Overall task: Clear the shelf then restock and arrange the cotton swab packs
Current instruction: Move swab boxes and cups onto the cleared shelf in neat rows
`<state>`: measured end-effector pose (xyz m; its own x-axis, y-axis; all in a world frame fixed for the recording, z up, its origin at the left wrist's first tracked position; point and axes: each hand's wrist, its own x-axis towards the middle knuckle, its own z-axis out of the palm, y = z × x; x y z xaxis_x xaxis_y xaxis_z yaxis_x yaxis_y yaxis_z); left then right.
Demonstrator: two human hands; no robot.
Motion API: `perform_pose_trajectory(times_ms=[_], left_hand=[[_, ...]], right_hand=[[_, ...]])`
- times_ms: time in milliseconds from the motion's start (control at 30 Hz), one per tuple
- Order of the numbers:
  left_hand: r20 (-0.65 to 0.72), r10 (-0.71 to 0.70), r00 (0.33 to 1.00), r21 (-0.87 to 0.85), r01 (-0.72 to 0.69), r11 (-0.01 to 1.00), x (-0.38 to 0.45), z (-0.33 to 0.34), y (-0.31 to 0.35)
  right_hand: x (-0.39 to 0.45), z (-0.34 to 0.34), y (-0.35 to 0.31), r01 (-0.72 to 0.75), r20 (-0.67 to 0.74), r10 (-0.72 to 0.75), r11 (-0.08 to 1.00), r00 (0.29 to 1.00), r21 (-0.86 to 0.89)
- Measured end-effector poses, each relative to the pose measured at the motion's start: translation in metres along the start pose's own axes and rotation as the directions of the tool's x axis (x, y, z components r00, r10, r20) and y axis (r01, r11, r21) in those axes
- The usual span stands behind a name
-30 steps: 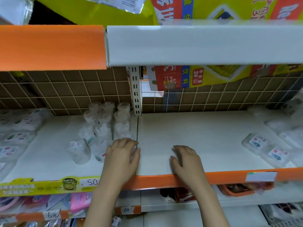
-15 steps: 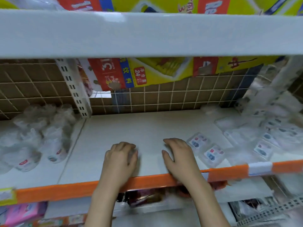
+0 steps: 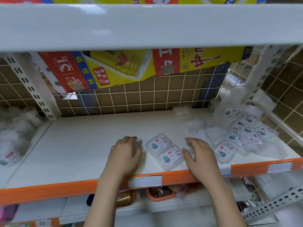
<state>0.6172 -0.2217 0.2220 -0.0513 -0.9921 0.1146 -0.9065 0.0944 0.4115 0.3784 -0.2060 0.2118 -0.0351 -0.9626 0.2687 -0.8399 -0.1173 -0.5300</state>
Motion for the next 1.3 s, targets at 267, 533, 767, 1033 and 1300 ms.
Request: perform_pose_trajectory(times_ms=[267,533,767,1033,1300], left_hand=[[0.255,-0.025,0.967,0.183,-0.023,0.983,0.048,0.019,0.044],[0.336,-0.053,0.940,0.063,0.034,0.997,0.054,0.026,0.046],[0.036,-0.069,0.997,-0.206,0.075,0.976,0.022,0.017,0.037],[-0.192,-0.136,0.972,-0.283,0.078,0.956,-0.027,0.008,0.000],[-0.306,-0.184,0.934,-0.363,0.064,0.930,-0.042,0.003,-0.012]], right_hand=[[-0.004,-0.009,0.023,-0.033,0.036,0.033,0.999,0.999,0.015],[-0.003,-0.005,0.026,-0.021,0.052,0.020,1.000,0.998,0.021],[0.002,-0.005,0.018,0.046,0.065,-0.049,0.998,0.997,0.036],[0.041,-0.003,-0.007,0.188,0.491,-0.106,0.975,0.865,-0.120],[0.053,-0.003,-0.013,0.220,0.608,-0.064,0.957,0.792,-0.187]])
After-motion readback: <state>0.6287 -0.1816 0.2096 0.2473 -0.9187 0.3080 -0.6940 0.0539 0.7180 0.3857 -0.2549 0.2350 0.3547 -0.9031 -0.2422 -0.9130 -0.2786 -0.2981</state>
